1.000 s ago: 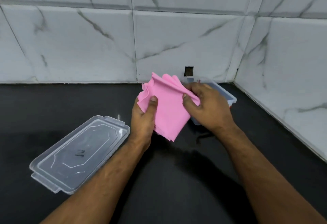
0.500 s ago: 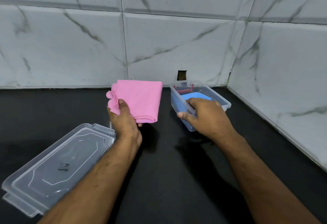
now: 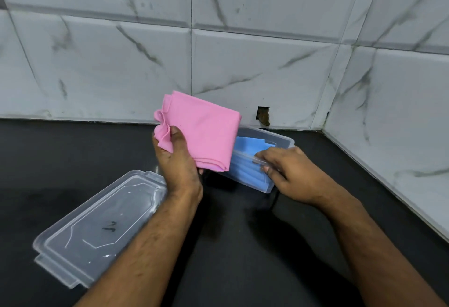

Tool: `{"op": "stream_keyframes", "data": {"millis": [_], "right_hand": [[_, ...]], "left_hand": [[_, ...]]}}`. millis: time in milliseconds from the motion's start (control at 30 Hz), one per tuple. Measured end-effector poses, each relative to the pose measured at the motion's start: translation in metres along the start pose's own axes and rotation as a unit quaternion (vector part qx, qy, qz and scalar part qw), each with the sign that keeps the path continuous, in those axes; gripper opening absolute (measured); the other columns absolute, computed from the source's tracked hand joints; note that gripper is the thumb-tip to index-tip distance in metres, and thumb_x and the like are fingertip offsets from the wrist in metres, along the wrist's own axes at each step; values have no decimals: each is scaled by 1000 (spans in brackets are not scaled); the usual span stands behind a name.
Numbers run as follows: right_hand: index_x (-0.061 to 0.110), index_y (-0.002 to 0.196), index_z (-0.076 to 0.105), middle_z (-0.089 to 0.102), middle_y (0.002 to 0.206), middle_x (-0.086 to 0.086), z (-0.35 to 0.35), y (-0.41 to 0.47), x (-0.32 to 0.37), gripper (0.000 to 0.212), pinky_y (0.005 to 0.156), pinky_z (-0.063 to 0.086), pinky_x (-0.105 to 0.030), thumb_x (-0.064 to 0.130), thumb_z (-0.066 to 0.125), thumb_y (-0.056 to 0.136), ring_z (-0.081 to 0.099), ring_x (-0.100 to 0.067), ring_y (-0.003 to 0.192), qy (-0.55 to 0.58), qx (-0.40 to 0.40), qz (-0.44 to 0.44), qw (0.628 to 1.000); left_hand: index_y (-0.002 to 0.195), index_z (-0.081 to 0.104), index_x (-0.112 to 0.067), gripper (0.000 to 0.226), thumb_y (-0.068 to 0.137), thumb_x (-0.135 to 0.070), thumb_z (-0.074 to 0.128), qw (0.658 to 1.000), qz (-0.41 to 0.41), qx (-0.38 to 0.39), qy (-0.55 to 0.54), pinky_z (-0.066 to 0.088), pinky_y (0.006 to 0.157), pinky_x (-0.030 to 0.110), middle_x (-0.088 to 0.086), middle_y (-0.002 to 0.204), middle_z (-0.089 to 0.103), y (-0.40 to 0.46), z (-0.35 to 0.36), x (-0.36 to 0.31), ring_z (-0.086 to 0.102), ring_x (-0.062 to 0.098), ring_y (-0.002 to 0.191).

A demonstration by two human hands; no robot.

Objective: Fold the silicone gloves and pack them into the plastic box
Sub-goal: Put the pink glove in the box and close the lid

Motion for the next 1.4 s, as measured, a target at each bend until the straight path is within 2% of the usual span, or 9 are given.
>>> {"op": "stream_keyframes", "data": {"millis": [233,367,500,700,767,933,1033,1200,1400], "right_hand": [[28,83,70,62,70,21,-5,-5,6,6,66,38,-18,25,65,85,59,-7,67,68,16,-24,997],[16,74,63,57,64,-2,-6,-7,6,61,58,41,-35,70,44,93,52,-17,58,108,36,-13,993],[27,108,71,71,76,14,-20,-9,-3,69,59,51,-29,76,24,97,62,-8,60,189,-80,76,976],[29,153,31,75,88,16,-24,-4,-4,61,74,57,-23,59,39,100,73,-3,79,331,-167,119,921],[28,159,17,74,89,25,-20,-3,-8,67,71,56,-16,52,45,103,72,4,84,406,-179,142,885],[40,157,25,71,95,2,-12,-3,-30,67,86,59,-33,32,62,102,75,-14,99,568,-207,208,769],[44,147,38,70,79,2,-10,-5,-34,55,73,59,-34,25,62,101,74,-16,85,555,-215,232,769],[36,117,69,72,96,-1,-14,-11,-42,18,62,53,-25,30,62,101,68,-8,79,482,-263,265,793],[34,116,71,74,103,20,-14,-12,-35,18,79,52,-22,38,60,102,67,5,96,437,-225,245,836]], "left_hand": [[115,64,-48,18,99,-40,60,997,32,61,28,56,56,37,-6,98,75,0,13,-33,68,20,76],[133,57,-25,32,103,-35,58,994,-24,98,52,41,35,23,4,90,69,-4,23,-30,62,16,51],[138,54,-20,32,107,-27,54,985,-79,139,70,46,36,25,6,100,71,-18,30,-23,67,19,59],[125,60,-18,22,109,-29,51,956,-113,264,52,55,40,29,1,87,78,-39,49,-23,71,23,59],[123,60,-19,20,108,-30,52,945,-130,295,56,59,44,31,1,90,79,-46,54,-21,74,25,64],[129,59,-18,36,100,-39,60,920,-181,342,61,63,56,36,8,113,78,-56,59,-15,77,29,91],[134,56,-14,49,95,-42,66,923,-177,327,98,62,56,34,15,126,71,-51,56,-16,75,27,96],[126,51,-14,29,101,-17,65,936,-132,257,201,51,41,27,10,116,68,-29,43,-19,78,22,80],[123,54,-14,30,97,-9,67,914,-79,265,297,47,39,25,10,118,68,-24,38,-20,78,24,84]]}}
Point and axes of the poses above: each hand's wrist, its own y-axis towards the middle knuckle, its own z-axis out of the palm, x = y × z, the point moved 6 cm from there along y, towards the middle knuckle
